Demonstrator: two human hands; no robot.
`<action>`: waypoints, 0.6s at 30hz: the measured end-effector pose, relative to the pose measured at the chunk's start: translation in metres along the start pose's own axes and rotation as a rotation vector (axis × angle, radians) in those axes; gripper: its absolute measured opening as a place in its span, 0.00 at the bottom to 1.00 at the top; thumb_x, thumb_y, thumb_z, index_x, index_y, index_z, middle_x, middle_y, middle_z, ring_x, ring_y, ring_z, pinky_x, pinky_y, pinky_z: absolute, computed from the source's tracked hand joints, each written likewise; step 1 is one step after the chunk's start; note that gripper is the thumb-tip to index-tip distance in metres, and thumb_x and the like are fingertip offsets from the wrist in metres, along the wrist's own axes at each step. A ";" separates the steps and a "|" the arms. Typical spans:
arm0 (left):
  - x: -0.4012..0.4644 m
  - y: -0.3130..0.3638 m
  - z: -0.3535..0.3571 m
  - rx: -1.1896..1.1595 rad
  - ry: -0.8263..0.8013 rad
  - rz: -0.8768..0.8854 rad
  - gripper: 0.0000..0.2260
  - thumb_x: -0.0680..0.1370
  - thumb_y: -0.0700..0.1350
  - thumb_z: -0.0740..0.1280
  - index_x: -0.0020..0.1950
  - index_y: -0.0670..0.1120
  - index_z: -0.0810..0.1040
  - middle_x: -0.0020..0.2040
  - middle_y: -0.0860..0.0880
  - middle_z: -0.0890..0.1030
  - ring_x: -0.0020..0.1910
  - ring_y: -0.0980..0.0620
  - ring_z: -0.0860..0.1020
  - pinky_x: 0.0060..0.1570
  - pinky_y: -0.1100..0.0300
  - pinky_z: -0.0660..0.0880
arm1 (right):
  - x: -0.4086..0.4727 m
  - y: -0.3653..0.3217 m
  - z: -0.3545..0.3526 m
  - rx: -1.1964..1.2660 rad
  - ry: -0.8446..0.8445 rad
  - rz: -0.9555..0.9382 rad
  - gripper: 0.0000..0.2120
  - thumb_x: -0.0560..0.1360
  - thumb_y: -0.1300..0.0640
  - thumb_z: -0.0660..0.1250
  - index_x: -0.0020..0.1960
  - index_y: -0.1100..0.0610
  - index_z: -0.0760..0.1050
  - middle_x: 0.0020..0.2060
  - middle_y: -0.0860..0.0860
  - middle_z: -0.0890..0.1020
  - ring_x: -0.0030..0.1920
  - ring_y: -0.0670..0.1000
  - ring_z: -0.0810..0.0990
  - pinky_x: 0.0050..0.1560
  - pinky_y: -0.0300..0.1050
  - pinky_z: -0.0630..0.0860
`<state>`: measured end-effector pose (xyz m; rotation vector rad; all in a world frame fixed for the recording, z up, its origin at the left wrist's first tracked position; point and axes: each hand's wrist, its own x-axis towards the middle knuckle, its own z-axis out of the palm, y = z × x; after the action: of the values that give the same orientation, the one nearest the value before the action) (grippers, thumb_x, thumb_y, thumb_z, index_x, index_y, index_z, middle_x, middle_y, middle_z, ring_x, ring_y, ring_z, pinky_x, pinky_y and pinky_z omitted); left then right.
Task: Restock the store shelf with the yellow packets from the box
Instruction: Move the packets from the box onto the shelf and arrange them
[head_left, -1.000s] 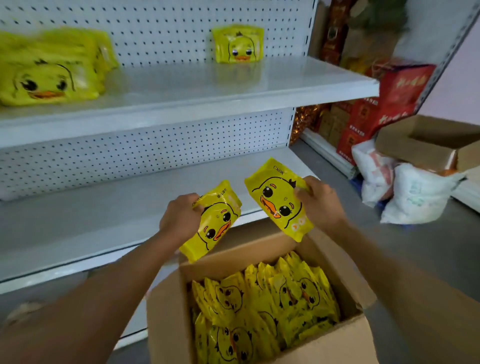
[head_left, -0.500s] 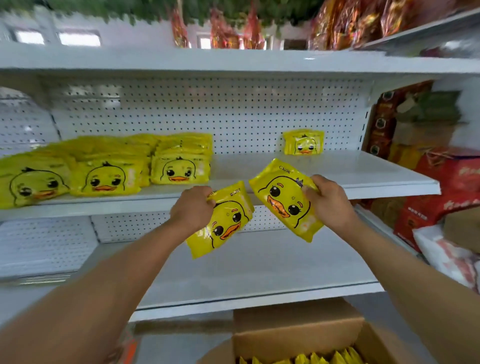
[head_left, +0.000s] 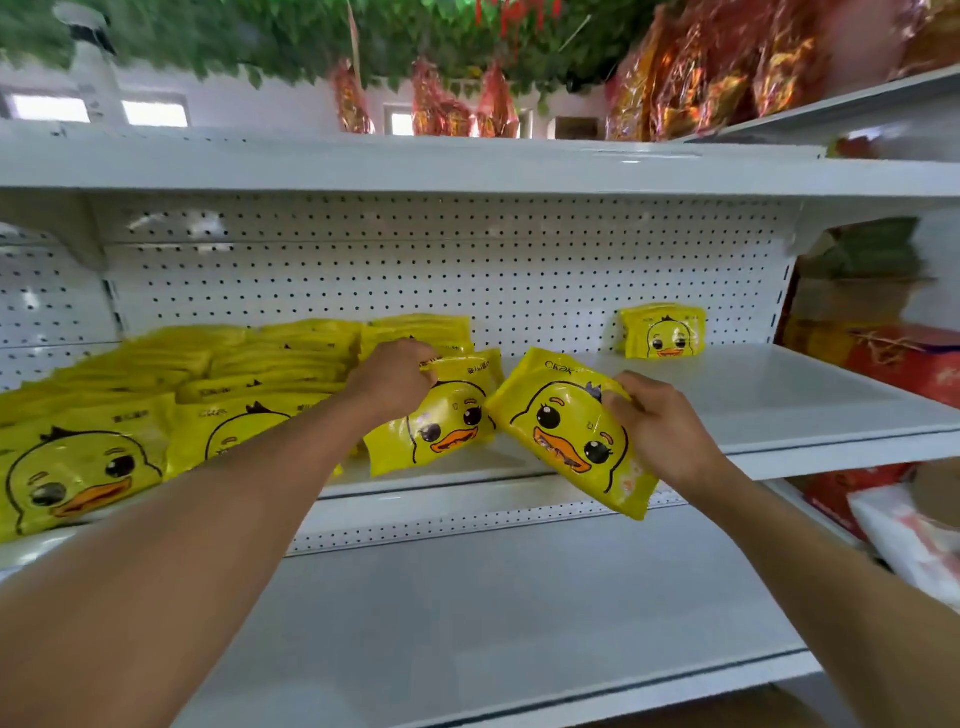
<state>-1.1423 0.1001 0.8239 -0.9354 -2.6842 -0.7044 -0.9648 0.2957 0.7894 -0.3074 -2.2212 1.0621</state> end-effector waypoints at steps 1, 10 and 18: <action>0.006 -0.005 0.002 0.015 -0.033 0.014 0.16 0.80 0.44 0.62 0.68 0.46 0.73 0.69 0.44 0.71 0.67 0.43 0.69 0.64 0.54 0.68 | 0.003 -0.002 0.006 0.000 -0.018 0.001 0.15 0.79 0.60 0.59 0.34 0.53 0.67 0.30 0.49 0.70 0.32 0.48 0.68 0.34 0.43 0.65; 0.036 -0.035 0.007 -0.197 0.001 0.081 0.07 0.70 0.42 0.74 0.47 0.43 0.81 0.42 0.50 0.76 0.44 0.50 0.75 0.42 0.62 0.70 | 0.025 -0.015 0.052 -0.146 -0.140 -0.099 0.16 0.79 0.57 0.59 0.35 0.63 0.65 0.30 0.53 0.65 0.31 0.49 0.63 0.34 0.44 0.61; 0.047 -0.058 -0.015 -0.265 0.081 0.063 0.11 0.70 0.39 0.73 0.33 0.53 0.76 0.33 0.58 0.76 0.44 0.49 0.80 0.48 0.53 0.78 | 0.056 -0.034 0.102 -0.222 -0.277 -0.219 0.18 0.80 0.53 0.58 0.32 0.53 0.62 0.27 0.47 0.63 0.29 0.46 0.62 0.33 0.41 0.61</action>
<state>-1.2144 0.0777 0.8318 -1.0229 -2.5202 -1.0794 -1.0705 0.2369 0.7938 -0.0079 -2.5572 0.7796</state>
